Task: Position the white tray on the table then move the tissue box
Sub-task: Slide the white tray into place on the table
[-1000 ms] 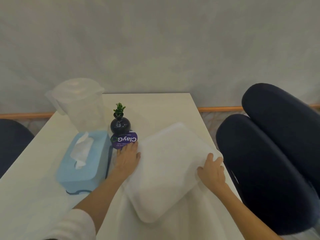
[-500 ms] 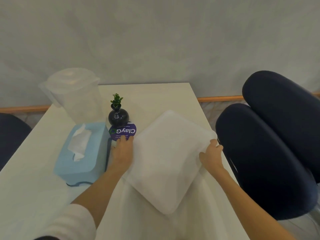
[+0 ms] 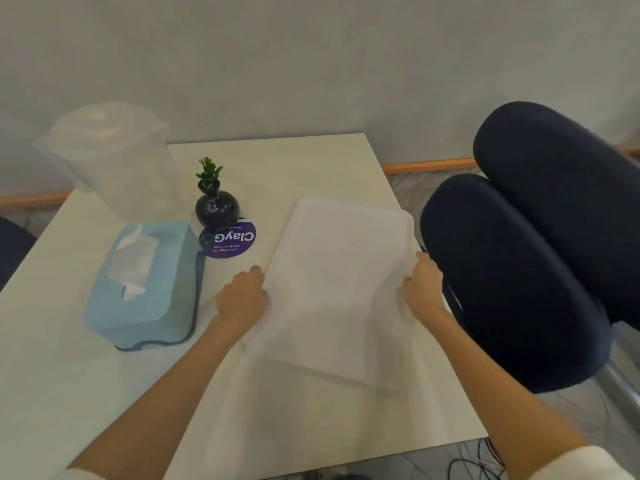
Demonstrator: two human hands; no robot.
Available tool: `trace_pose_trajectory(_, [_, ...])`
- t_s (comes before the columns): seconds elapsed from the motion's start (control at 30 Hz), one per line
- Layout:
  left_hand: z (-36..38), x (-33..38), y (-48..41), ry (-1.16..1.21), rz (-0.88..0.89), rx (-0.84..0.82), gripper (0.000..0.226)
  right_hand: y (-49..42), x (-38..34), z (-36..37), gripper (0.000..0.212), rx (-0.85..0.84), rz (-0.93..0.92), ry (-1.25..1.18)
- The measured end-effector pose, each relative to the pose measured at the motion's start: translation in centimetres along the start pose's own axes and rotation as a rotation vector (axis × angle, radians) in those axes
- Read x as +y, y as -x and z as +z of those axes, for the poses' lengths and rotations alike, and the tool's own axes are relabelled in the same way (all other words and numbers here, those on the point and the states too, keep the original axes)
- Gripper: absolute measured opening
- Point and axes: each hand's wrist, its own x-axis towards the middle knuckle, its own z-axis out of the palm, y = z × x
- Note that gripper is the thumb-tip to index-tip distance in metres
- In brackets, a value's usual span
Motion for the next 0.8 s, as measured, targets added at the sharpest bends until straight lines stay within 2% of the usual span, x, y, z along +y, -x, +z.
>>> trace_pose_trajectory(0.13, [1.0, 0.7, 2.0, 0.149, -0.034, -0.065, 0.014, -1.8, 0.3, -1.0, 0.018, -0.067, 0.048, 0.102])
trace_pose_trajectory(0.23, [2.1, 0.9, 3.8, 0.286, -0.061, -0.119, 0.014, -2.6, 1.0, -1.5, 0.033, -0.057, 0.088, 0.098])
trace_pose_trajectory(0.3, [2.9, 1.1, 4.7, 0.402, -0.08, -0.156, 0.015, -3.0, 1.4, -2.0, 0.015, -0.037, 0.133, 0.042])
trace_pose_trajectory(0.33, [3.2, 1.2, 5.2, 0.449, -0.082, -0.176, 0.015, -3.0, 1.6, -2.3, 0.012, -0.029, 0.152, 0.014])
trace_pose_trajectory(0.53, [3.5, 2.0, 6.8, 0.672, -0.131, -0.207, 0.012, -3.2, 1.8, -3.1, 0.019, -0.057, 0.169, -0.006])
trace_pose_trajectory(0.8, [2.7, 2.3, 7.2, 0.718, -0.126, -0.237, 0.013, -3.8, 2.0, -3.0, 0.021, -0.077, 0.191, 0.004])
